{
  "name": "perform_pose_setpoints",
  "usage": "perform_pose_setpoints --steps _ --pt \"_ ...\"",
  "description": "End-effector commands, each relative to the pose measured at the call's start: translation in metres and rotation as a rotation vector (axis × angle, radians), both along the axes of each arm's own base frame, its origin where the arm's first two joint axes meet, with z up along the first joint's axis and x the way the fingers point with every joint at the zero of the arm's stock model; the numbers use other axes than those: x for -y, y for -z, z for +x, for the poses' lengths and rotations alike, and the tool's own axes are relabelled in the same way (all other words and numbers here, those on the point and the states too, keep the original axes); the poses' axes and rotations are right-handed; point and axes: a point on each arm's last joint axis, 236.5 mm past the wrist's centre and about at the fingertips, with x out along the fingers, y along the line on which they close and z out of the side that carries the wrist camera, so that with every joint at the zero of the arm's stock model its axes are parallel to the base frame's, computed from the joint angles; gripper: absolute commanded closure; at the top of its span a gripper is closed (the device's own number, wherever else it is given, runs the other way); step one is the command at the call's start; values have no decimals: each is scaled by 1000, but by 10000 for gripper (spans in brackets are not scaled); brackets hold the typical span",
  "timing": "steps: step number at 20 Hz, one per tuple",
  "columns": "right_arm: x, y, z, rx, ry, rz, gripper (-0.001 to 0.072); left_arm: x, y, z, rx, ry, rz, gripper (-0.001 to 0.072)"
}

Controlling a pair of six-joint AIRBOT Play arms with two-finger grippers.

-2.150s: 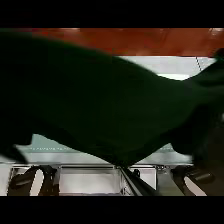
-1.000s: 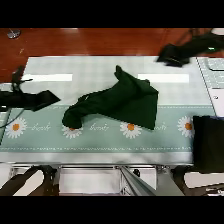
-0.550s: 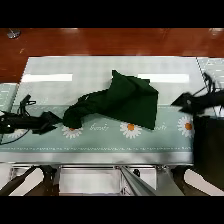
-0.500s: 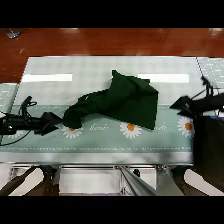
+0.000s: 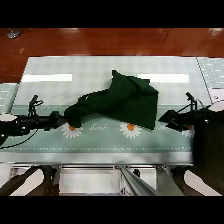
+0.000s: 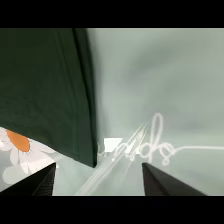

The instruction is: Fold the shirts.

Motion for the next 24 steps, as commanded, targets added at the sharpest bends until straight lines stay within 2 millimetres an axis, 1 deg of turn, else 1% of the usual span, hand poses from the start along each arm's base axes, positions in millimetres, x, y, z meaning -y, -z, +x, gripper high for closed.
perform_pose_setpoints --steps 1,3,6,8,9,11,12,13,14,15,16,17,18,19,20,21,22,23,24 --pt "-22 18 1 -47 -13 -2 94 5 -2 1 14 16 -3 687" --pt "-33 21 6 -65 -31 15 94 6 -3 0 12 20 -6 687" --pt "-50 19 30 -37 -28 30 94 6 -3 0 12 19 -7 687" --pt "-67 18 41 -35 -37 54 95 6 -3 0 12 20 -7 687" --pt "-78 16 46 -32 -57 69 133 6 -3 0 12 20 -7 687" --pt "-96 11 55 -9 -106 85 448 5 -5 3 20 19 -5 687" --pt "-102 5 59 10 -142 92 648 5 -12 9 38 24 -7 687" --pt "-107 -5 65 37 -181 100 690 7 -25 17 64 31 -27 687" --pt "-106 -18 74 65 -207 100 690 9 -45 29 109 45 -48 687" --pt "-103 -38 87 104 -236 96 690 9 -70 44 171 54 -58 687" --pt "-99 -66 104 167 -256 86 691 7 -106 63 269 52 -60 687" --pt "-93 -101 124 247 -256 69 691 3 -149 83 387 34 -48 687" --pt "-85 -148 148 362 -246 40 691 -4 -201 103 533 3 -20 688" --pt "-76 -200 167 486 -229 8 691 -12 -252 116 672 -31 26 688" --pt "-67 -263 182 641 -211 -26 691 -21 -309 123 816 -64 79 688" --pt "-63 -324 186 791 -200 -49 691 -27 -360 123 941 -93 123 688" --pt "-59 -386 179 941 -193 -76 691 -31 -410 117 1060 -115 160 688" --pt "-55 -437 165 1064 -188 -113 691 -33 -452 106 1156 -124 192 688" --pt "-49 -484 145 1178 -177 -158 691 -33 -492 90 1248 -126 227 688"
